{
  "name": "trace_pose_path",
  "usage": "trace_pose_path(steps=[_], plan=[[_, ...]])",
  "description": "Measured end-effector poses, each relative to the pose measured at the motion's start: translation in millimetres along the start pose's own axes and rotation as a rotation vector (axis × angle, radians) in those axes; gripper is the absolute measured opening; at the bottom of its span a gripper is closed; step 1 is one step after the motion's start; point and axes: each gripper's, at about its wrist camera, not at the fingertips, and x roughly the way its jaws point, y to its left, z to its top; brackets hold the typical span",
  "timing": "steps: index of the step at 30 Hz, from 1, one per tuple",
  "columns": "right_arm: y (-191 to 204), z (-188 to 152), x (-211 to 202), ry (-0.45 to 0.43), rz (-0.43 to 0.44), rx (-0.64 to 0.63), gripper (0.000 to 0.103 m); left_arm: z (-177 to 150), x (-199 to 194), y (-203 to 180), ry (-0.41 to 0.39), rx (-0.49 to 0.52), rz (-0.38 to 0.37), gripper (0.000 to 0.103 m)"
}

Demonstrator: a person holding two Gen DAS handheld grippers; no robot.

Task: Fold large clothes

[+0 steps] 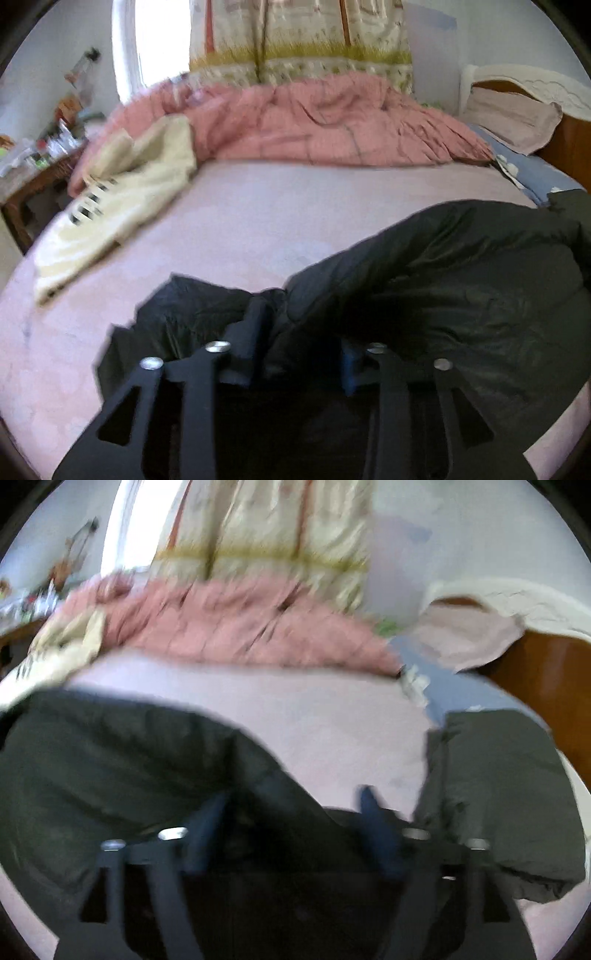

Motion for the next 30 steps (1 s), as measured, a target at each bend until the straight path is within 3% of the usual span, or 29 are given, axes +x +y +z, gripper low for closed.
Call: trace_pose_path(steps=[2, 6, 8, 10, 13, 17, 19, 22, 25, 27, 30], plan=[[-13.7, 1.6, -17.8, -0.082, 0.0, 0.07, 0.091, 1.2, -25.1, 4.8, -0.118, -0.008, 0.033, 0.09], [-37.6, 8.6, -47.0, -0.175, 0.028, 0.208, 0.098, 3.0, -92.1, 19.7, -0.4, -0.105, 0.021, 0.094], [-42.5, 12.2, -59.9, -0.216, 0.092, 0.244, 0.103, 4.6, -117.5, 23.9, -0.488, -0.135, 0.007, 0.094], [-39.1, 19.7, -71.1, -0.232, 0.19, 0.189, 0.103, 8.0, -133.8, 25.1, -0.539, -0.13, -0.074, 0.094], [-20.5, 28.5, -67.1, -0.163, 0.277, 0.07, 0.103, 19.5, -125.0, 21.6, -0.495, -0.119, -0.161, 0.094], [-0.7, 22.6, -19.6, -0.027, 0.254, 0.045, 0.103, 36.2, -58.5, 10.9, -0.298, -0.055, -0.202, 0.094], [3.3, 12.2, 16.1, 0.1, 0.22, 0.032, 0.103, 35.8, -9.2, 15.7, -0.163, -0.061, -0.15, 0.092], [-1.2, -5.8, 46.5, 0.192, 0.212, 0.048, 0.103, 22.0, 44.2, 31.8, -0.017, -0.076, -0.076, 0.087], [-5.4, -12.1, 67.9, 0.25, 0.243, 0.08, 0.103, 7.3, 62.7, 48.7, 0.029, -0.169, -0.133, 0.088], [-8.1, -15.2, 81.3, 0.292, 0.255, 0.101, 0.103, 4.6, 75.8, 56.8, 0.09, -0.211, -0.139, 0.089], [-10.1, -21.8, 99.4, 0.344, 0.263, 0.141, 0.103, -6.3, 83.2, 53.8, 0.116, -0.236, -0.124, 0.093]])
